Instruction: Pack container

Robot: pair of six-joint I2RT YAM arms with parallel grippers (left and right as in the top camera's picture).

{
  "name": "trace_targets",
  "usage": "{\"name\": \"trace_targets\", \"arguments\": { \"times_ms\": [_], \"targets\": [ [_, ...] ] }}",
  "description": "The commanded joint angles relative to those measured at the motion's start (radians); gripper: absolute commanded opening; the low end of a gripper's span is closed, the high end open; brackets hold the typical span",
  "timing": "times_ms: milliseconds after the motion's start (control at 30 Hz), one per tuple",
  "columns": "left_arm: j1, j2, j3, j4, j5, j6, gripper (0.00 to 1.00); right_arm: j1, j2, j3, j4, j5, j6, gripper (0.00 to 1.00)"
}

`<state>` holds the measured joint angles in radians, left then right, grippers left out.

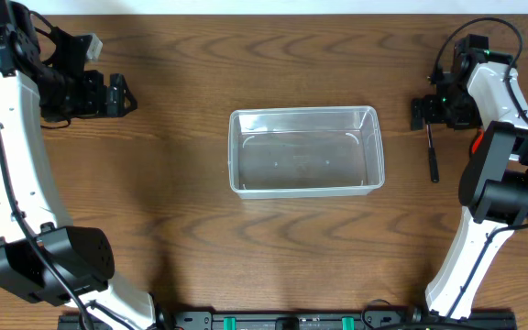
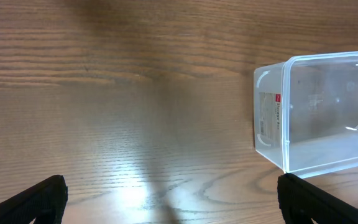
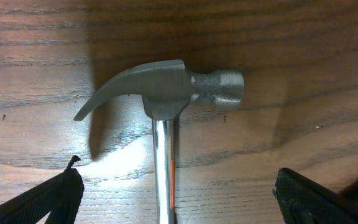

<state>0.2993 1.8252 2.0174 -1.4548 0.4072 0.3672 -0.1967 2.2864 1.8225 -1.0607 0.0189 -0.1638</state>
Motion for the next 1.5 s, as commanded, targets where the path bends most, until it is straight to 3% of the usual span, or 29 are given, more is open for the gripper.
{"name": "trace_targets", "arguments": {
  "times_ms": [0, 1467],
  "targets": [
    [0.003, -0.003, -0.004, -0.002, -0.008, 0.01, 0.98, 0.002, 0.008, 0.012, -0.002, 0.0, 0.018, 0.99],
    [0.003, -0.003, -0.004, 0.001, -0.008, 0.01, 0.98, 0.002, 0.039, 0.008, -0.016, 0.0, 0.018, 0.99]
  ]
}}
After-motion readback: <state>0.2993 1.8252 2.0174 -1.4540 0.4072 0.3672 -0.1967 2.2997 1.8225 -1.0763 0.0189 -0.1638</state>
